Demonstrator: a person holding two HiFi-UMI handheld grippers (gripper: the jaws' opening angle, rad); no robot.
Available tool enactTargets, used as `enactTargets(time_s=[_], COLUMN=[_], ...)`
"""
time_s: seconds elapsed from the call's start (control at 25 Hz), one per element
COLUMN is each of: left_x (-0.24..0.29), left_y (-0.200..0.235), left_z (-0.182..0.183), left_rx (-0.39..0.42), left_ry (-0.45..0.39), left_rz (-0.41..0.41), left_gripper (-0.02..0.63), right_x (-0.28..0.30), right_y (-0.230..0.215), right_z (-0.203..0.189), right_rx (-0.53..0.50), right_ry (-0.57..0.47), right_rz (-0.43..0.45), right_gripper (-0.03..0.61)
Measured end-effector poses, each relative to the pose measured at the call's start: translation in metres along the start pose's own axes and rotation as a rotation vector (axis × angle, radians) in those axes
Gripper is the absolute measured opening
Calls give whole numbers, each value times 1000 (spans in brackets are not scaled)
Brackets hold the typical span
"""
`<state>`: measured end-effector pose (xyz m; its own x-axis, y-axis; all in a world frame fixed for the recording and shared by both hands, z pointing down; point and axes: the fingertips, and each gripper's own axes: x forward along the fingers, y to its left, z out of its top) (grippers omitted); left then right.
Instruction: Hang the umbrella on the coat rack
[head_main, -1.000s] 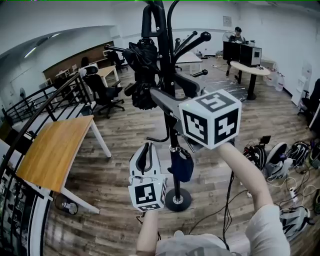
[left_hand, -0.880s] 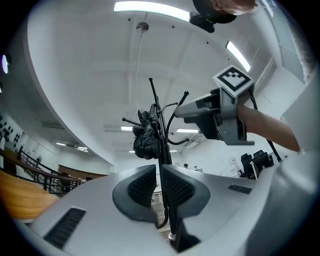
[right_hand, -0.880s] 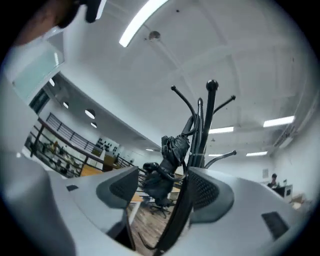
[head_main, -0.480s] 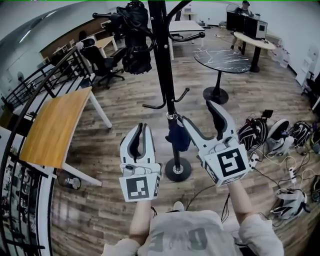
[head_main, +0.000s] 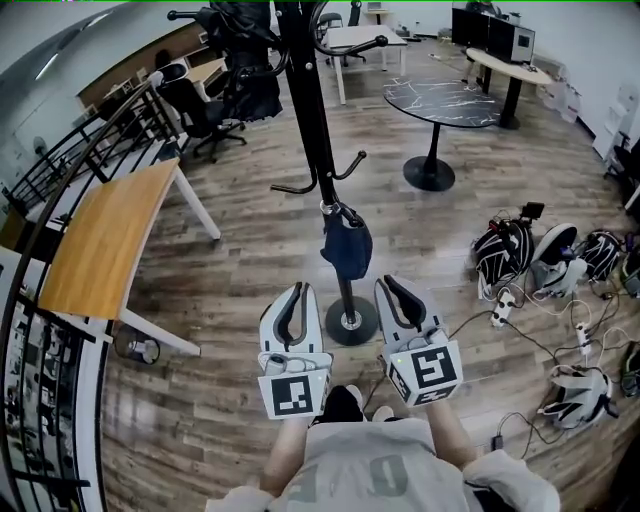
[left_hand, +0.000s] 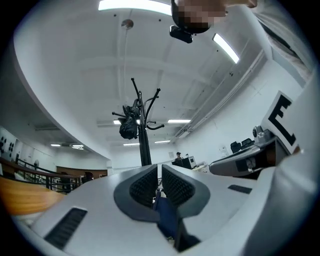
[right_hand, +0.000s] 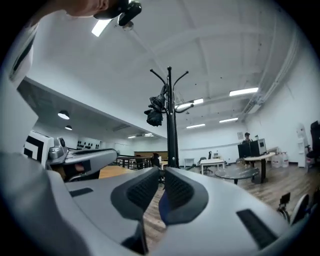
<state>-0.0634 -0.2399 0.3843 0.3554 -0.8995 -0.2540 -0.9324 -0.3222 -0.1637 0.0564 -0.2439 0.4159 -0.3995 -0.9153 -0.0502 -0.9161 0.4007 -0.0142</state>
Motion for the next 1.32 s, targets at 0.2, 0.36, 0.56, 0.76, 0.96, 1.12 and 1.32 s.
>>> enactTargets(time_s=[0.2, 0.36, 0.56, 0.76, 0.96, 1.12, 1.32], left_x=[-17, -21, -24, -26, -28, -27, -29], left_y=[-8, -13, -15, -18, -18, -20, -27], left_z=[-13, -7, -5, -7, -15, -21, -28], left_rx=[-4, -7, -19, -23, -29, -38, -45], left_ry=[27, 6, 1, 10, 32, 44, 69], left_rz=[1, 5, 12, 19, 26, 29, 24], left_gripper=[29, 29, 29, 29, 29, 29, 29], right_x=[-23, -30, -31, -35, -39, -43, -53], right_y=[19, 28, 31, 23, 16, 14, 15], right_z=[-29, -37, -32, -38, -41, -48, -48], right_rx=[34, -4, -30, -27, -12, -10, 0], right_ry=[84, 109, 93, 107, 110, 126, 136], right_rz=[38, 55, 59, 43, 27, 30, 40], right_gripper=[38, 32, 32, 32, 32, 32, 32])
